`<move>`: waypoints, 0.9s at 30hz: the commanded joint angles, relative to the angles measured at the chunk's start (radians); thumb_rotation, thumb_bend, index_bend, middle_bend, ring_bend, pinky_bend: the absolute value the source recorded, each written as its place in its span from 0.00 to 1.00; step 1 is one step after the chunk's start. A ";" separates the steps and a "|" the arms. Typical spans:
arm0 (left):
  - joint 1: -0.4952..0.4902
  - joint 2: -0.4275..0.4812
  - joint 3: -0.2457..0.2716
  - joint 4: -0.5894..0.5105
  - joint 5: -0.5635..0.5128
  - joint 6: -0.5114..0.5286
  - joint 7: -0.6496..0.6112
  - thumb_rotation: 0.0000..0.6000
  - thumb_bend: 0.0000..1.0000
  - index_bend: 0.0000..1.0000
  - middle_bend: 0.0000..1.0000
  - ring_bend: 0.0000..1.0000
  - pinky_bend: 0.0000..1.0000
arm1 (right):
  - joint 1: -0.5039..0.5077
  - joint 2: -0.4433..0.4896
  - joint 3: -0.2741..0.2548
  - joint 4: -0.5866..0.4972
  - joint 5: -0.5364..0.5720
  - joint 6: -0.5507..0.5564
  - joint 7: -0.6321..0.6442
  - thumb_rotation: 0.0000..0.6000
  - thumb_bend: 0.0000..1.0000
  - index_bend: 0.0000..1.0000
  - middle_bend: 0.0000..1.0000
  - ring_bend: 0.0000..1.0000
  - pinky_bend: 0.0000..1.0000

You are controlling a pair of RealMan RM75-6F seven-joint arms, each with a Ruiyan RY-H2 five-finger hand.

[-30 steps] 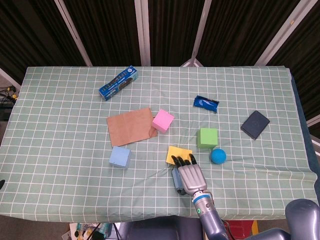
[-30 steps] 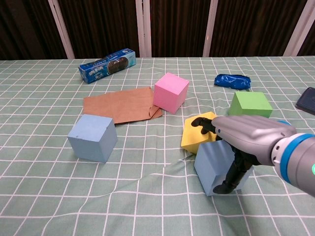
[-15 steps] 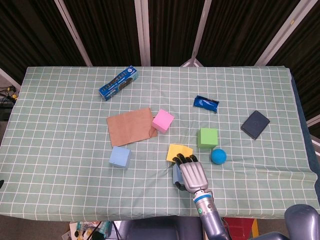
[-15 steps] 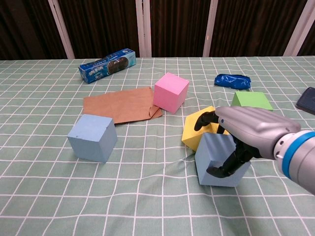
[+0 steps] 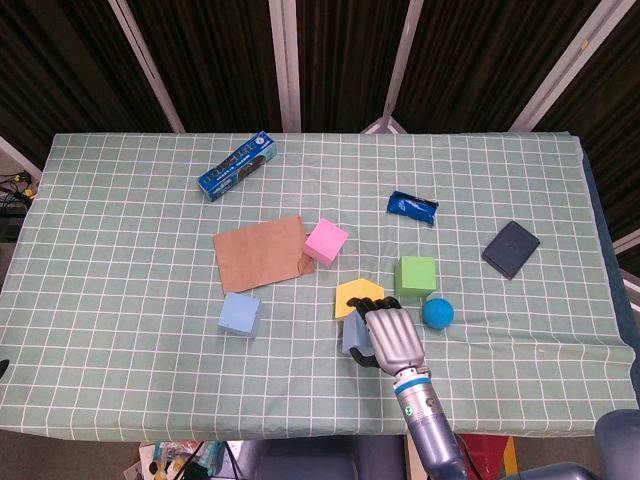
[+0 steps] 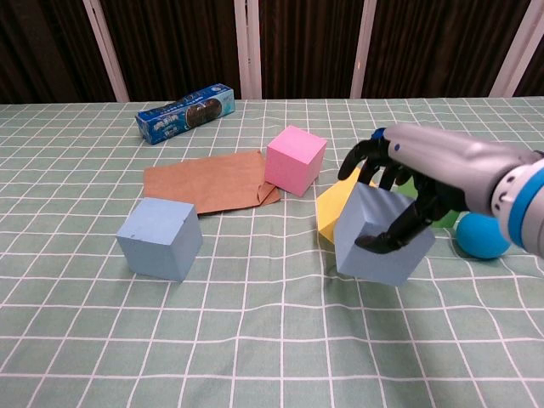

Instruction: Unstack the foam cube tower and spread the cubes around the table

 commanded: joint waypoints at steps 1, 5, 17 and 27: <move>0.000 0.001 0.001 -0.001 0.001 0.000 -0.002 1.00 0.30 0.12 0.00 0.00 0.02 | 0.003 0.022 0.029 -0.031 0.007 0.009 -0.002 1.00 0.31 0.28 0.81 0.74 0.25; 0.003 0.002 0.002 -0.001 0.004 0.003 -0.005 1.00 0.31 0.12 0.00 0.00 0.02 | 0.022 0.025 0.075 -0.041 0.022 0.008 -0.010 1.00 0.31 0.29 0.81 0.74 0.25; 0.003 0.001 -0.001 0.000 -0.002 0.003 -0.002 1.00 0.31 0.12 0.00 0.00 0.02 | 0.251 -0.159 0.373 0.184 0.141 0.014 -0.106 1.00 0.31 0.29 0.81 0.74 0.25; 0.007 0.001 -0.004 0.003 -0.008 0.011 0.000 1.00 0.31 0.12 0.00 0.00 0.02 | 0.365 -0.234 0.449 0.494 0.129 -0.026 -0.057 1.00 0.31 0.29 0.81 0.74 0.25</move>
